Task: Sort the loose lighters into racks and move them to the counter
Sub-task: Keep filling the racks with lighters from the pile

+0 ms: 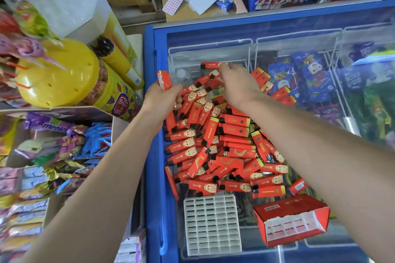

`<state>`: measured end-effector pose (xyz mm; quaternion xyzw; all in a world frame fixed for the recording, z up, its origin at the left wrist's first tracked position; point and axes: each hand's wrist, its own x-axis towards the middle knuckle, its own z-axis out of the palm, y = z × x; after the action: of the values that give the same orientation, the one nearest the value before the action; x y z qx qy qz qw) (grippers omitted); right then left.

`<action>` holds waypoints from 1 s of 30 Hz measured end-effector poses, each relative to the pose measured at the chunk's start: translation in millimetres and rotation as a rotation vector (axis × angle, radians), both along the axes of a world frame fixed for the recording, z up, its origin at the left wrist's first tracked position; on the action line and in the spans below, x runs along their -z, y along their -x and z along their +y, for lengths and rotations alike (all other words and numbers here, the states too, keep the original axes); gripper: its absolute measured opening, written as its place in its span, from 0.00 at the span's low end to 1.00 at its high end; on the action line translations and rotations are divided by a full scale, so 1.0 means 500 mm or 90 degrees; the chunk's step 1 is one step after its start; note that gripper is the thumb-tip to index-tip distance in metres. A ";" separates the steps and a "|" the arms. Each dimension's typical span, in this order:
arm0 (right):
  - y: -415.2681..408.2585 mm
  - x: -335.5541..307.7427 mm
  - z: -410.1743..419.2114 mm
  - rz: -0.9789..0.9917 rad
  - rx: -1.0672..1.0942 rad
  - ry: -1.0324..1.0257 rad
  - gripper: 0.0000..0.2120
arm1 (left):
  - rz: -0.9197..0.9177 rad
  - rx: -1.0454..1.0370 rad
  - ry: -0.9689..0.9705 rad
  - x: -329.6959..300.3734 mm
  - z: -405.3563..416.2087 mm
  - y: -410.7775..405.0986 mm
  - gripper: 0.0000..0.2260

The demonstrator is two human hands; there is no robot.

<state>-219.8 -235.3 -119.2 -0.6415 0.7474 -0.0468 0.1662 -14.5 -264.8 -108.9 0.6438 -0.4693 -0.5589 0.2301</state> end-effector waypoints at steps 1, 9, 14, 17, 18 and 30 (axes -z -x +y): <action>-0.002 -0.005 0.005 -0.020 0.012 0.013 0.23 | 0.002 -0.010 -0.009 -0.001 0.006 -0.007 0.08; -0.049 -0.060 0.043 -0.495 0.286 0.009 0.20 | -0.052 -0.043 -0.004 -0.044 0.042 -0.059 0.10; -0.093 -0.085 0.089 -0.767 0.460 -0.105 0.24 | -0.069 -0.036 -0.020 -0.059 0.087 -0.065 0.12; -0.114 -0.098 0.141 -0.804 0.383 -0.125 0.08 | -0.159 0.064 0.006 -0.053 0.123 -0.072 0.11; -0.120 -0.099 0.158 -0.799 0.358 -0.129 0.05 | -0.218 0.128 0.012 -0.048 0.136 -0.077 0.10; -0.110 -0.116 0.348 -0.811 0.492 0.036 0.04 | -0.646 0.440 0.050 -0.023 0.338 -0.091 0.16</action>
<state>-165.0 -61.4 -61.3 -0.1860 0.6769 -0.4840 0.5224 31.0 -95.9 -97.3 0.6309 -0.7223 -0.2076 -0.1929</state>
